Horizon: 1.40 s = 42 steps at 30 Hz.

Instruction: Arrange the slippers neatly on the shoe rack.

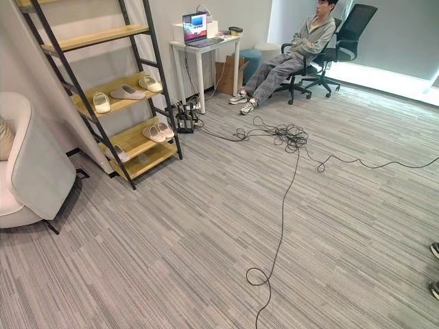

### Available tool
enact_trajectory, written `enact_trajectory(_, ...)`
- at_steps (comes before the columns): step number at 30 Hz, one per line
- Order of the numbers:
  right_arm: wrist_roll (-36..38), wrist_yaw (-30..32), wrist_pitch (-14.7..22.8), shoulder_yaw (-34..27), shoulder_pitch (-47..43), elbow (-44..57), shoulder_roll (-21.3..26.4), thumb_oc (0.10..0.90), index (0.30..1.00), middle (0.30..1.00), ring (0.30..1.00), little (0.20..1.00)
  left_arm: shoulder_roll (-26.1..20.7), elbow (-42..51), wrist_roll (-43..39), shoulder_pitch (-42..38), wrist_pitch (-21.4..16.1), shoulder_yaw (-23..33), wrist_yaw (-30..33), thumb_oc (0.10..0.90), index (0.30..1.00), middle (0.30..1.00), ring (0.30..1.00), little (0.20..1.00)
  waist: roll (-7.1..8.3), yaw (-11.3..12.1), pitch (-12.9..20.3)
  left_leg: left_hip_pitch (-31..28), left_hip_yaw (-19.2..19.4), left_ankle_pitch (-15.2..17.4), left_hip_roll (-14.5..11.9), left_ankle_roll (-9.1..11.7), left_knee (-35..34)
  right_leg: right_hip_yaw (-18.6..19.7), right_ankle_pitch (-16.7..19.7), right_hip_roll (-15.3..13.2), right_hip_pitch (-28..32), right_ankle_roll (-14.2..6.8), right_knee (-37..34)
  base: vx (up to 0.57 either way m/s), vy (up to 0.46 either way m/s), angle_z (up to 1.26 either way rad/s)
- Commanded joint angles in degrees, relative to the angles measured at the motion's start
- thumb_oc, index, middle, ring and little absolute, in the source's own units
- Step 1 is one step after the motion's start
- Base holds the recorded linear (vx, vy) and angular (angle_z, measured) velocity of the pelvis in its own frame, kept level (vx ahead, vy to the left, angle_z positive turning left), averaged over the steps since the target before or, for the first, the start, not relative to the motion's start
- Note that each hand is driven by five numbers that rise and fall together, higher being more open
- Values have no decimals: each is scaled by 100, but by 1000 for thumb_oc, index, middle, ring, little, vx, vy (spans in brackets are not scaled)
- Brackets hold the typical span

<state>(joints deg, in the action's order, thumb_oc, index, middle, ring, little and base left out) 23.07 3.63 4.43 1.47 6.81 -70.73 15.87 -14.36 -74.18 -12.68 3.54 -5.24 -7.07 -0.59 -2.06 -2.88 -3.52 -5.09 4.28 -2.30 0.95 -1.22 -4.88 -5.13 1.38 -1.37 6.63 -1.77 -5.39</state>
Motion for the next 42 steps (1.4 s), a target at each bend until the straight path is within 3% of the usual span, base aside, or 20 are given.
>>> enact_trajectory(1,-35,-16,145,125,-301,-229,89,800,900,900,900,900,27,-70,19,-445,-288,57,47,800,900,900,900,900,85,73,-23,-261,-236,553,-59,197,-12,-119,-537,14,146,-214,53,0,0,0)
enact_trajectory(7,61,-34,158,74,-287,-315,50,800,900,900,900,900,26,68,-459,-491,-349,217,109,800,900,900,900,900,80,83,-96,-241,-281,541,-58,196,-12,-118,-558,5,121,-213,73,6,-3,0)
enact_trajectory(21,-599,-10,43,569,-471,-143,154,800,900,900,900,900,122,-163,-292,-543,-225,50,34,800,900,900,900,900,109,122,-360,-8,-311,658,-173,267,393,-166,-757,45,-192,-96,518,55,-56,0)
enact_trajectory(25,-956,-74,31,852,-538,46,177,800,900,900,900,900,100,-102,-223,-593,-209,-35,5,800,900,900,900,900,190,159,-520,455,-210,869,-188,371,1414,-65,-978,63,-389,39,929,50,-98,1)
enact_trajectory(26,-1135,-104,35,931,-553,99,231,800,900,900,900,900,59,-27,-87,-614,-222,-122,-1,800,900,900,900,900,259,192,-656,980,-36,509,-352,483,2463,-89,-1039,42,-330,127,1032,68,-120,-5)
enact_trajectory(27,-1135,-104,35,931,-552,99,231,800,900,900,900,900,60,-27,-87,-614,-222,-122,-1,800,900,900,900,900,257,191,-653,986,-38,511,-353,483,2467,-90,-1039,44,-334,127,1033,104,-159,2)
enact_trajectory(28,-1172,-110,23,931,-564,108,271,800,900,900,900,900,18,42,11,-675,-217,-197,19,800,900,900,900,900,318,169,-750,1263,270,71,-580,513,3071,-157,-1050,32,-276,191,1064,157,-218,9)
enact_trajectory(29,-1191,-103,-54,957,-614,34,289,800,900,900,900,900,-31,127,118,-735,-191,-276,13,800,900,900,900,900,451,174,-839,1719,877,88,-918,428,4073,-222,-1109,-11,-173,295,1071,228,-236,23)
enact_trajectory(30,-1225,-106,-84,988,-669,-34,321,800,900,900,900,900,-46,168,157,-745,-199,-300,5,800,900,900,900,900,452,249,-893,1994,985,352,-851,359,4306,-242,-1181,6,-105,286,1075,168,-161,49)
enact_trajectory(31,-1225,-106,-84,988,-670,-35,321,800,900,900,900,900,-46,168,157,-745,-199,-299,5,800,900,900,900,900,444,249,-894,2002,981,364,-859,358,4323,-243,-1184,14,-106,286,1079,190,-1,45)
enact_trajectory(32,-1241,-98,-93,1008,-690,-61,340,800,900,900,900,900,-45,179,162,-706,-200,-282,-5,800,900,900,900,900,433,336,-891,2207,993,531,-622,288,4129,-229,-1272,31,1,258,1037,228,39,21)
enact_trajectory(34,-1187,-108,-84,1013,-729,-70,359,800,900,900,900,900,-5,87,258,-606,-188,-271,-10,800,900,900,900,900,408,520,-830,2455,1075,588,-334,198,3101,-176,-1368,86,232,111,918,491,126,-15)
enact_trajectory(35,-1192,-119,-72,1022,-727,-70,361,800,900,900,900,900,53,-58,481,-523,-156,-315,-47,800,900,900,900,900,311,664,-723,2496,1124,162,-323,227,1756,-104,-1469,193,531,19,742,656,195,-16)
enact_trajectory(36,-1224,-116,-76,1043,-741,-96,345,800,900,900,900,900,57,-125,572,-485,-131,-306,-34,800,900,900,900,900,348,734,-720,2532,1152,35,-226,247,1193,-97,-1535,172,720,-33,674,653,191,-9)
enact_trajectory(38,-1409,-181,-96,1098,-789,-193,295,800,900,900,900,900,48,-273,600,-405,-81,-192,-97,800,900,900,900,900,395,938,-616,2499,831,-146,-133,226,464,22,-1633,169,946,-142,665,543,161,-32)
enact_trajectory(39,-1450,-203,-85,1098,-731,-222,253,800,900,900,900,900,41,-349,651,-364,-72,-131,-81,800,900,900,900,900,386,960,-538,2467,832,-360,-124,190,461,43,-1644,189,987,-166,711,739,242,-75)
enact_trajectory(40,-1474,-286,-124,1025,-614,-297,171,800,900,900,900,900,-41,-416,803,-366,-13,-86,-68,800,900,900,900,900,561,920,-395,2413,817,-499,77,64,626,77,-1445,45,942,-321,1203,692,248,-55)
enact_trajectory(41,-1482,-310,-140,1018,-565,-313,129,800,900,900,900,900,-63,-393,816,-376,-36,-63,-56,800,900,900,900,900,634,906,-349,2351,776,-432,147,0,703,94,-1222,-38,814,-452,1556,505,194,-28)
enact_trajectory(42,-1482,-310,-140,1018,-565,-313,131,800,900,900,900,900,-61,-393,817,-376,-36,-64,-56,800,900,900,900,900,620,914,-338,2368,777,-434,128,3,708,104,-1209,-22,797,-448,1552,267,152,11)
